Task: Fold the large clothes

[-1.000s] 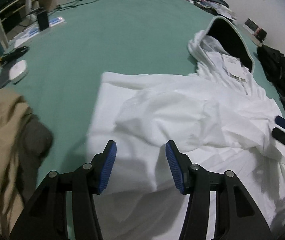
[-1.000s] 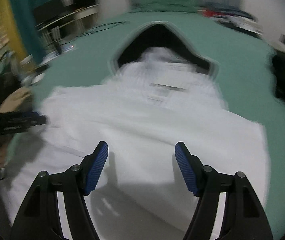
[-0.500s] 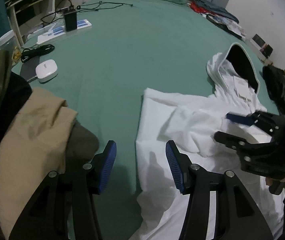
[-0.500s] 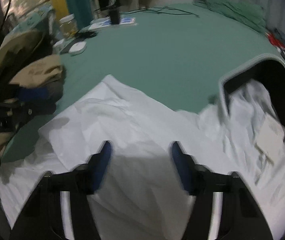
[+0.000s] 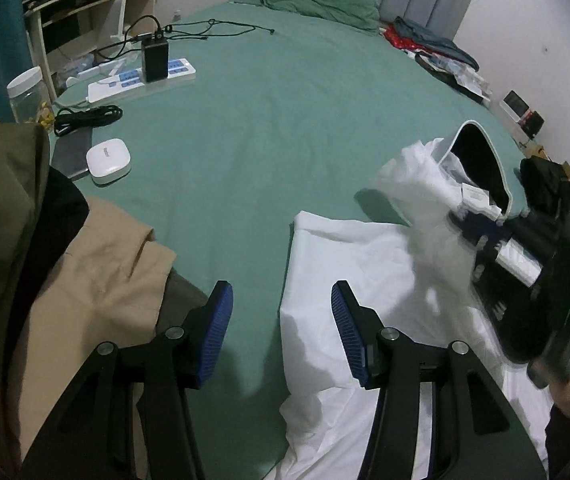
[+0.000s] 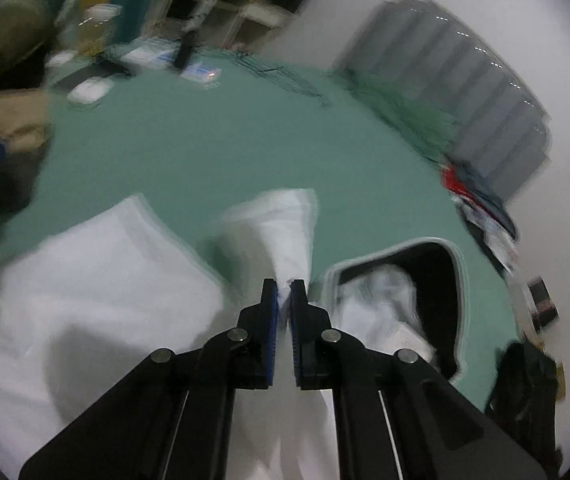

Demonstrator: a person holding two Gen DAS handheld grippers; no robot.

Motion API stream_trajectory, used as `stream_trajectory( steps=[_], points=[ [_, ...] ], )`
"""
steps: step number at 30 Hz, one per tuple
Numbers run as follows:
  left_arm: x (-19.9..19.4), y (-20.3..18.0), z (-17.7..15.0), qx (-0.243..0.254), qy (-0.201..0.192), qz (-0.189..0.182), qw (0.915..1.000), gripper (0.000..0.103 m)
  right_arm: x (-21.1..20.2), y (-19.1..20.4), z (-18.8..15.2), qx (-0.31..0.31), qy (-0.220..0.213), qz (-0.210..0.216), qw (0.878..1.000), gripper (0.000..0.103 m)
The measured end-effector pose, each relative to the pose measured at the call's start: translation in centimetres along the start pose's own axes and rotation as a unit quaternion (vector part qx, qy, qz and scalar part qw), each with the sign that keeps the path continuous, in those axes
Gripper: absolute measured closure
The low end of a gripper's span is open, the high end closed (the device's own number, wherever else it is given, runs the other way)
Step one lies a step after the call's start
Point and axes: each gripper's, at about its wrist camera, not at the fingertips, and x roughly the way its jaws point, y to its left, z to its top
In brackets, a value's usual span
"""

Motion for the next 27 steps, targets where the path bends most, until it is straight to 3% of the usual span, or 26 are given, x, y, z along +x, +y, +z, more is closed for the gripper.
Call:
stream_trajectory(
  steps=[2, 5, 7, 10, 15, 19, 22, 25, 27],
  points=[
    [0.0, 0.1, 0.0, -0.001, 0.001, 0.001, 1.0, 0.049, -0.7, 2.4, -0.8, -0.039, -0.009, 0.032, 0.999, 0.096],
    [-0.2, 0.3, -0.1, -0.005, -0.001, 0.002, 1.0, 0.049, -1.6, 5.0, -2.8, -0.053, 0.007, 0.124, 0.991, 0.092],
    [-0.2, 0.5, -0.1, -0.007, -0.002, 0.002, 1.0, 0.049, -1.7, 5.7, -3.8, -0.043, 0.024, 0.162, 0.986, 0.075],
    [-0.1, 0.7, -0.1, -0.01, 0.0, 0.004, 0.9999, 0.049, -2.4, 5.5, -4.6, -0.012, 0.027, 0.176, 0.984, 0.057],
    [1.0, -0.4, 0.1, -0.004, 0.005, -0.012, 0.9999, 0.049, -3.2, 1.5, -5.4, 0.102, 0.031, 0.227, 0.968, 0.051],
    [1.9, -2.5, 0.7, 0.015, -0.006, -0.038, 0.9992, 0.049, -4.5, -2.8, -7.0, 0.171, 0.014, 0.205, 0.964, 0.051],
    [3.3, -4.3, 1.3, 0.04, -0.015, -0.044, 0.9981, 0.049, -4.4, -6.8, -9.4, 0.233, 0.02, 0.163, 0.959, 0.051],
    [5.9, -5.1, 1.4, 0.045, 0.013, -0.031, 0.9984, 0.049, -3.3, -9.9, -12.5, 0.269, 0.059, 0.095, 0.956, 0.051],
    [7.7, -4.9, 0.9, 0.042, 0.045, -0.008, 0.9981, 0.049, -2.5, -12.3, -15.0, 0.309, 0.083, 0.07, 0.945, 0.051]
  ],
)
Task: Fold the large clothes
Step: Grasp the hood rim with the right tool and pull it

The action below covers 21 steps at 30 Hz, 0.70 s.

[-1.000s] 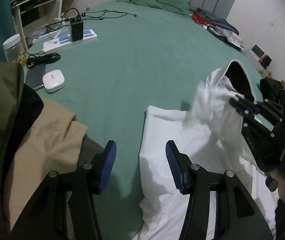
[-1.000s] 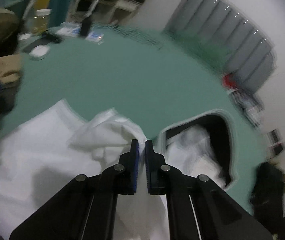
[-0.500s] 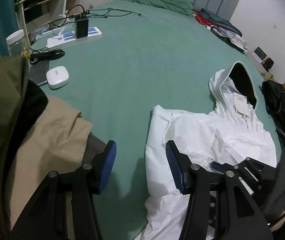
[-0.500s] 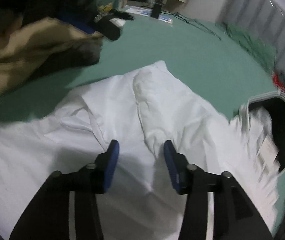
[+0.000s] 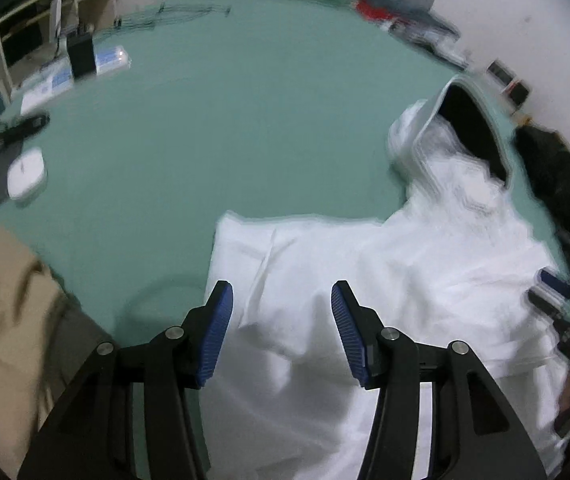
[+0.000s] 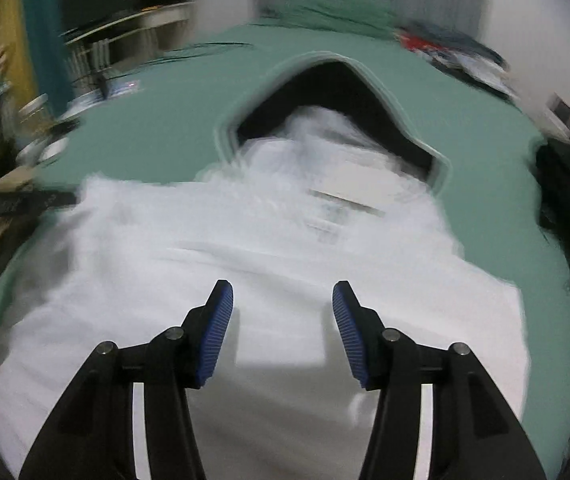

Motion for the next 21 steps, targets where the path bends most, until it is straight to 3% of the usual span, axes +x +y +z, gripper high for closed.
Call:
stream_trajectory(
  steps=[2, 3, 6, 8, 10, 12, 16, 21],
  points=[
    [1.6, 0.4, -0.7, -0.002, 0.03, 0.02, 0.9993, 0.049, 1.1, -2.8, -0.1, 0.031, 0.024, -0.016, 0.999, 0.051],
    [1.3, 0.3, -1.1, 0.009, 0.014, 0.022, 0.9996, 0.049, 1.7, -4.2, -0.4, 0.039, 0.035, -0.029, 0.998, 0.051],
    [0.9, -0.5, -1.7, 0.041, 0.02, 0.052, 0.9976, 0.049, 2.8, -6.2, -1.6, 0.04, 0.064, -0.037, 0.996, 0.051],
    [0.5, -0.6, -2.4, 0.051, 0.023, 0.062, 0.9965, 0.049, 2.7, -6.2, -2.1, 0.024, 0.054, -0.04, 0.998, 0.046],
    [0.0, -0.7, -2.8, 0.053, 0.023, 0.065, 0.9962, 0.049, 2.4, -5.5, -2.6, -0.007, 0.047, -0.062, 0.997, 0.034],
    [-0.7, -0.7, -2.8, 0.051, 0.02, 0.065, 0.9964, 0.049, 2.3, -5.4, -3.0, -0.013, 0.046, -0.067, 0.997, 0.031],
    [-3.4, 0.4, -2.3, 0.027, -0.009, 0.047, 0.9985, 0.049, 1.4, -6.4, -2.3, 0.0, 0.045, -0.059, 0.997, 0.031],
    [-6.8, 1.4, -0.5, 0.003, -0.072, 0.026, 0.9971, 0.049, 0.6, -6.5, 1.8, -0.045, 0.02, -0.076, 0.996, 0.031]
  ],
)
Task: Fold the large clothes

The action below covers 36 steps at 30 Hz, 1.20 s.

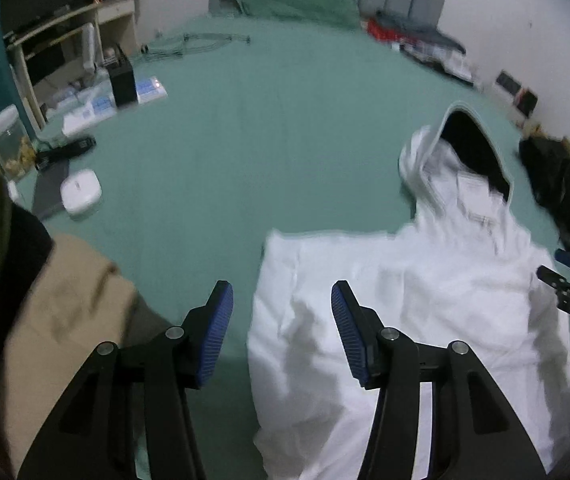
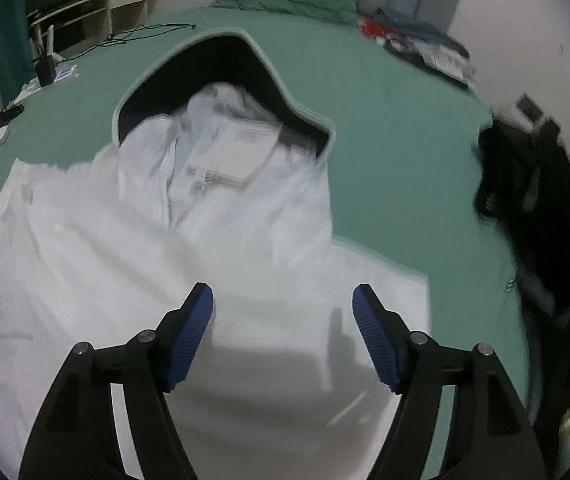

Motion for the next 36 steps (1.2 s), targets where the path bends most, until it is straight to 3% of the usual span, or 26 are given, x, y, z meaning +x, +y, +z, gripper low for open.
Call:
stream_trajectory(
  steps=[5, 9, 13, 14, 16, 19, 26, 29, 32, 36],
  points=[
    [0.3, 1.3, 1.7, -0.024, -0.024, 0.009, 0.9994, 0.049, 1.8, 0.7, 7.0, -0.055, -0.046, -0.01, 0.997, 0.031],
    [2.6, 1.9, 1.7, -0.022, -0.001, 0.036, 0.9991, 0.049, 4.5, 1.9, 12.5, -0.085, -0.073, -0.018, 0.994, 0.031],
    [3.4, 2.6, 1.7, -0.032, 0.009, 0.027, 0.9991, 0.049, 6.5, 3.4, 16.4, -0.108, -0.093, -0.011, 0.99, 0.032],
    [3.4, 2.5, 1.7, -0.029, 0.009, 0.026, 0.9992, 0.049, 7.1, 4.0, 17.0, -0.122, -0.094, -0.012, 0.988, 0.037],
    [3.4, 2.4, 1.6, -0.025, 0.008, 0.025, 0.9994, 0.049, 8.2, 5.0, 17.4, -0.151, -0.083, -0.015, 0.985, 0.1],
    [3.5, 2.4, 1.6, -0.028, 0.013, 0.02, 0.9993, 0.049, 8.1, 5.9, 16.0, -0.185, -0.077, -0.017, 0.979, 0.1],
    [2.5, 2.2, 1.6, -0.036, 0.007, 0.007, 0.9993, 0.049, 5.4, 6.8, 9.2, -0.255, -0.025, 0.0, 0.967, 0.1],
    [1.9, 1.8, 1.6, -0.031, 0.0, 0.005, 0.9995, 0.049, 4.2, 6.9, 7.5, -0.254, -0.008, 0.041, 0.966, 0.1],
    [1.9, 1.7, 1.7, -0.03, 0.0, 0.007, 0.9995, 0.049, 4.6, 7.7, 6.5, -0.246, 0.039, 0.083, 0.965, 0.099],
    [2.6, 2.0, 1.7, -0.038, 0.014, 0.01, 0.9991, 0.049, 6.0, 7.8, 6.3, -0.229, 0.081, 0.125, 0.962, 0.081]
  ],
)
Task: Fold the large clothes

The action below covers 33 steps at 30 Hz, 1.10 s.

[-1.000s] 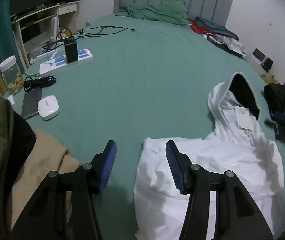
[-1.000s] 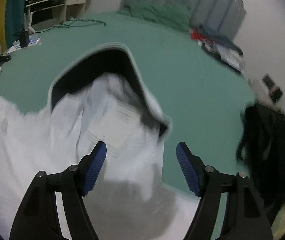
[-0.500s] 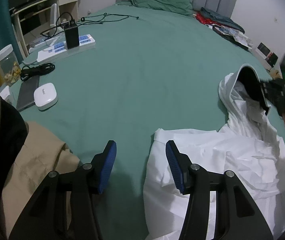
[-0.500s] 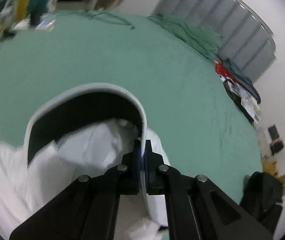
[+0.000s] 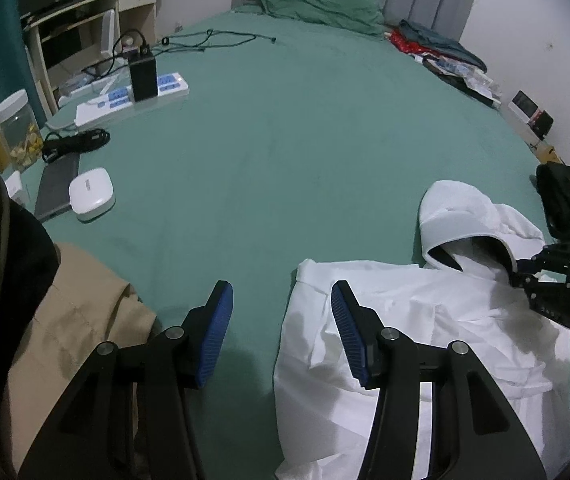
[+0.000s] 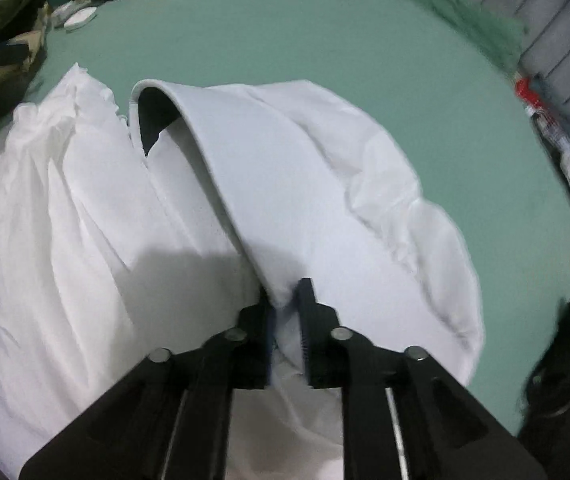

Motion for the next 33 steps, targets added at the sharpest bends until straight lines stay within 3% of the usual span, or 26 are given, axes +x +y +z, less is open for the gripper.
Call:
stream_trajectory(
  steps=[2, 3, 4, 9, 14, 18, 21, 25, 29, 33],
  points=[
    [0.1, 0.0, 0.0, -0.001, 0.003, -0.004, 1.0, 0.049, -0.2, -1.5, 0.5, 0.037, 0.003, 0.044, 0.998, 0.068],
    [0.0, 0.0, 0.0, 0.0, 0.003, -0.005, 1.0, 0.049, -0.4, -2.2, 0.7, 0.05, 0.009, 0.056, 0.997, 0.056],
    [0.0, 0.0, 0.0, 0.001, 0.001, -0.004, 1.0, 0.049, -0.7, -2.6, 0.8, 0.056, 0.01, 0.059, 0.997, 0.05],
    [0.1, 0.6, 0.2, -0.011, -0.004, -0.002, 0.9999, 0.049, -4.3, -5.2, 1.8, 0.07, -0.021, 0.073, 0.995, 0.045],
    [-0.1, 1.9, 0.6, -0.033, -0.014, 0.007, 0.9993, 0.049, -8.7, -8.1, 3.9, 0.087, -0.087, 0.069, 0.99, 0.042],
    [-0.2, 2.6, 1.0, -0.037, -0.026, 0.02, 0.9988, 0.049, -9.7, -10.2, 6.0, 0.114, -0.139, 0.049, 0.983, 0.026],
    [-0.1, 2.7, 1.1, -0.036, -0.029, 0.03, 0.9985, 0.049, -6.6, -10.4, 8.0, 0.125, -0.114, 0.02, 0.985, 0.017],
    [0.2, 3.0, 1.0, -0.036, -0.026, 0.034, 0.9984, 0.049, -2.1, -9.8, 8.6, 0.101, -0.071, 0.033, 0.992, 0.016],
    [0.5, 2.9, 0.7, -0.035, -0.018, 0.03, 0.9988, 0.049, 1.5, -8.3, 7.2, 0.075, -0.019, 0.103, 0.992, 0.001],
    [0.9, 2.1, 0.2, -0.025, -0.008, 0.022, 0.9994, 0.049, 3.9, -6.6, 5.9, 0.027, 0.007, 0.123, 0.992, 0.001]
  ],
)
